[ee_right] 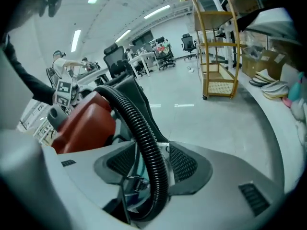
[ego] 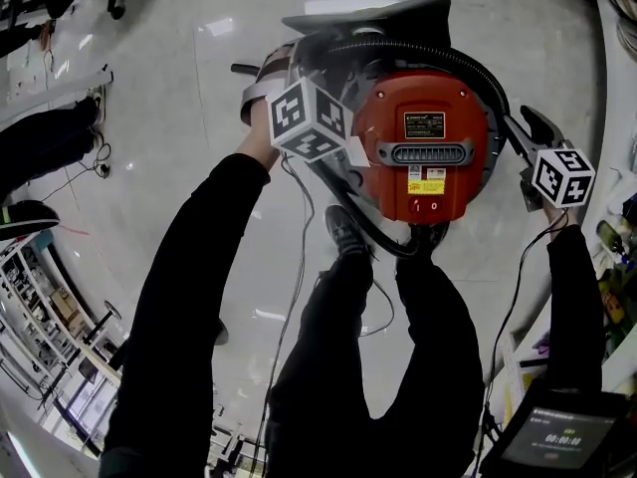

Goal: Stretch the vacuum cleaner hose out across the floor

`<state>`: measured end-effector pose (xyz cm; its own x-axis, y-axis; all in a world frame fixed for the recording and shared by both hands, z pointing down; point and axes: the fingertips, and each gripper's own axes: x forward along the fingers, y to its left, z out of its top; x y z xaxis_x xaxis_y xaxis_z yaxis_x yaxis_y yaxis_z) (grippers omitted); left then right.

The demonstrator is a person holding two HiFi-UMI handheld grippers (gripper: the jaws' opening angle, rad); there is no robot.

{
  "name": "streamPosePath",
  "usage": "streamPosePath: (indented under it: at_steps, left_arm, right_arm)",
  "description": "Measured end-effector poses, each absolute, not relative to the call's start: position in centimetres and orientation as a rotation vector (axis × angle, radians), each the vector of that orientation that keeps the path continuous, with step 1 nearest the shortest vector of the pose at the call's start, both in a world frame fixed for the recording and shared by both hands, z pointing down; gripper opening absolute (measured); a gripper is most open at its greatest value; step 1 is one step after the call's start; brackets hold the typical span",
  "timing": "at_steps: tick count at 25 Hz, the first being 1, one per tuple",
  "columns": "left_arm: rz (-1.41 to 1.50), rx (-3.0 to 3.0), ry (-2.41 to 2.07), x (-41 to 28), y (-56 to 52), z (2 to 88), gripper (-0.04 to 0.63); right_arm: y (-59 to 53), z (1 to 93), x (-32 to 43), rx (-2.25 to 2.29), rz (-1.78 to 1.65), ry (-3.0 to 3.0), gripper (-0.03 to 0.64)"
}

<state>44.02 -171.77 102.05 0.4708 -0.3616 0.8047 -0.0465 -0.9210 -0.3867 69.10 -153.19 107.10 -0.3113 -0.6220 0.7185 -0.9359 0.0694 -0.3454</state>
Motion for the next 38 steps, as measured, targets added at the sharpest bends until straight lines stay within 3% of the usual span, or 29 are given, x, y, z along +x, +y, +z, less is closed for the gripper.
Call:
streamPosePath:
  at_steps: [7, 16, 21, 28, 32, 35, 38]
  left_arm:
    - [-1.230, -2.417, 0.313, 45.7, -167.1, 90.7, 0.181]
    - [-1.047, -2.507, 0.377, 45.7, -158.7, 74.9, 0.181]
    - [-1.193, -2.525, 0.434, 41.1, -156.5, 76.5, 0.183]
    - [-1.364, -2.631, 0.573, 33.1, -153.4, 79.0, 0.191]
    - [-1.466, -2.640, 0.621, 28.5, -152.2, 77.3, 0.317]
    - [-1.361, -2.696, 0.600, 27.9, -151.3, 70.6, 0.336]
    - [-1.155, -2.685, 0.431, 31.7, -150.0, 62.9, 0.336]
  right_arm:
    - [-151.8, 99.6, 65.8, 1.533, 1.047, -2.029, 0.229]
    - [-145.7, 97.1, 62.1, 1.473, 0.880, -1.853, 0.282]
    - [-143.8, 92.4, 63.8, 1.530, 0.732, -1.738, 0.143]
    - [-145.3, 79.7, 61.3, 1.401, 0.473, -1.721, 0.143]
    - [-145.2, 72.9, 60.3, 1.427, 0.382, -1.607, 0.143]
    - [-143.6, 69.6, 58.6, 1.447, 0.405, -1.567, 0.127]
    - [-142.4, 66.3, 55.5, 1.413, 0.382, -1.555, 0.118]
